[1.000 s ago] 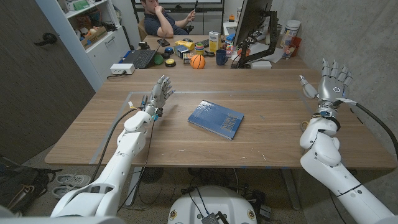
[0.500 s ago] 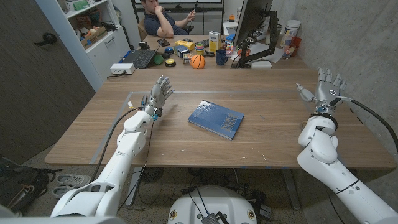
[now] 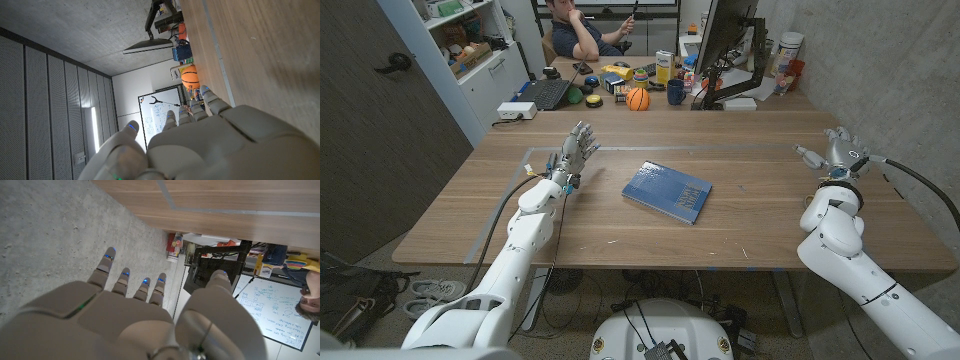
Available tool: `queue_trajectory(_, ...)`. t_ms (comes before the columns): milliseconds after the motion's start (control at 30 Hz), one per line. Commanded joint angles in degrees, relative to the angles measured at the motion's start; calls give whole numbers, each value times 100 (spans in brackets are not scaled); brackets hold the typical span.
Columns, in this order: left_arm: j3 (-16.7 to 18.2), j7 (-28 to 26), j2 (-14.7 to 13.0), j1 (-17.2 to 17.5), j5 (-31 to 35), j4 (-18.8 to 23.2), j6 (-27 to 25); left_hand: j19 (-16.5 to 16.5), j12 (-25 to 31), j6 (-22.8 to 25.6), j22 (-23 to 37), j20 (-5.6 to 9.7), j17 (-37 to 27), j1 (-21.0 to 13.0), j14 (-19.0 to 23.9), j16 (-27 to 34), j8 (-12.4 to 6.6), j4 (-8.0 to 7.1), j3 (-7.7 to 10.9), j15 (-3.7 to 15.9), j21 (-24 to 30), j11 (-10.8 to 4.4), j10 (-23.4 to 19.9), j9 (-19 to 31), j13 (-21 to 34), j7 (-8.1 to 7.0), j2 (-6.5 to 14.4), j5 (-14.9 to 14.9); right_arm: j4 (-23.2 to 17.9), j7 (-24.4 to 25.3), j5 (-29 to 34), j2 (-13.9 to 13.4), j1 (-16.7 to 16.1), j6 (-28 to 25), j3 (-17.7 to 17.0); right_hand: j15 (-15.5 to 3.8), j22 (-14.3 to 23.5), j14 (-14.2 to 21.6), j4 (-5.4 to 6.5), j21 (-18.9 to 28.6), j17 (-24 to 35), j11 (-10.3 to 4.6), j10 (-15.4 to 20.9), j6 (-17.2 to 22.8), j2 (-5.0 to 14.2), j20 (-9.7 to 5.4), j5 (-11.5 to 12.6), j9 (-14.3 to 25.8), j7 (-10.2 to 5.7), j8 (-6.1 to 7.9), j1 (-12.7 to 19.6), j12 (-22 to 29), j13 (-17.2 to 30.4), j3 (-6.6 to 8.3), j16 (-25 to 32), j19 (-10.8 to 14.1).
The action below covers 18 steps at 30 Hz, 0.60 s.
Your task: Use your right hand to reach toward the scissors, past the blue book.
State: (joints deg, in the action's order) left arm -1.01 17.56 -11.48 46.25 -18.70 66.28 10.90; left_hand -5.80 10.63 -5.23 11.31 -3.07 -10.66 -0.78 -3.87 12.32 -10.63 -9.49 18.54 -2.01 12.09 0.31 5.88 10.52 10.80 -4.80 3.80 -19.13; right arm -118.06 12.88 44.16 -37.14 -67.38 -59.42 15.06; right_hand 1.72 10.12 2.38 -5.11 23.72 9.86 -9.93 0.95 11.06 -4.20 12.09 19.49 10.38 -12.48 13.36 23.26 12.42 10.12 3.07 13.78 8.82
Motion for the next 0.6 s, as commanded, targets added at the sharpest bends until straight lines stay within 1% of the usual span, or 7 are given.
queue_trajectory(33, 9, -38, -12, 62, -2, 104, -4, -18, 34, -58, 20, -13, -19, 3, -55, 37, -20, -13, -37, -1, 20, 16, 43, 20, 9, -1, 198, -58, -196, -510, -511, -376, 64, -473, 134, 13, 24, 28, -30, -21, -6, -21, -33, 73, 28, 33, 39, 2, -21, -22, 154, -85, 22, -54, -57, 189)
queue_trajectory(200, 11, -47, -18, 90, -6, 152, -6, -16, 34, -60, 20, -9, -19, 2, -58, 35, -19, -12, -43, 11, 19, 15, 44, 20, 9, 4, 199, -60, -225, -653, -722, -571, 142, -634, 274, 5, 32, 37, -79, -1, -9, -21, -61, 106, 118, 26, 70, 2, -20, -74, 338, -126, 23, -37, -116, 425)
queue_trajectory(267, 11, -52, -22, 102, -5, 177, -9, -15, 34, -60, 20, -9, -19, 2, -57, 36, -19, -12, -45, 12, 19, 15, 46, 20, 9, -2, 199, -61, -231, -689, -809, -660, 162, -658, 323, -32, 37, 105, -170, 31, -12, -1, -21, 205, 236, 15, 109, 4, -22, -119, 654, -136, 23, -11, -175, 790)
queue_trajectory(300, 11, -54, -25, 109, -7, 191, -14, -18, 34, -58, 20, -10, -19, 2, -53, 37, -20, -12, -47, 7, 20, 14, 44, 20, 9, 1, 200, -62, -241, -756, -857, -710, 199, -727, 366, -41, 36, 140, -192, 38, -13, -48, -38, 229, 252, 24, 114, 4, -23, -137, 739, -149, 24, -19, -186, 905)
queue_trajectory(467, 12, -62, -31, 130, -9, 230, -10, -17, 35, -58, 20, -10, -19, 0, -52, 38, -20, -11, -53, 2, 19, 10, 42, 20, 9, 2, 201, -65, -274, -1160, -1175, -1027, 432, -1034, 619, -95, 34, 131, -288, 69, -13, -122, -143, 221, 302, 21, 135, 7, -27, -210, 1128, -187, 28, -38, -261, 1338)
queue_trajectory(533, 10, -64, -37, 141, -6, 249, -10, -18, 35, -58, 20, -11, -19, 0, -53, 37, -20, -11, -56, 10, 20, 16, 42, 20, 9, 4, 201, -66, -270, -1308, -1302, -1164, 556, -1162, 765, -37, 35, 170, -327, 105, -14, -116, -216, 175, 353, -3, 154, 10, -26, -247, 1433, -182, 30, -55, -278, 1687)
queue_trajectory(600, 11, -72, -36, 146, -9, 259, -16, -19, 35, -57, 19, -15, -19, -1, -53, 37, -21, -11, -59, 6, 20, 13, 42, 20, 9, 1, 202, -67, -283, -1327, -1436, -1202, 608, -1241, 799, -37, 36, 227, -334, 134, -14, -142, -216, 169, 373, -101, 161, 12, -27, -251, 1545, -175, 29, -65, -271, 1852)
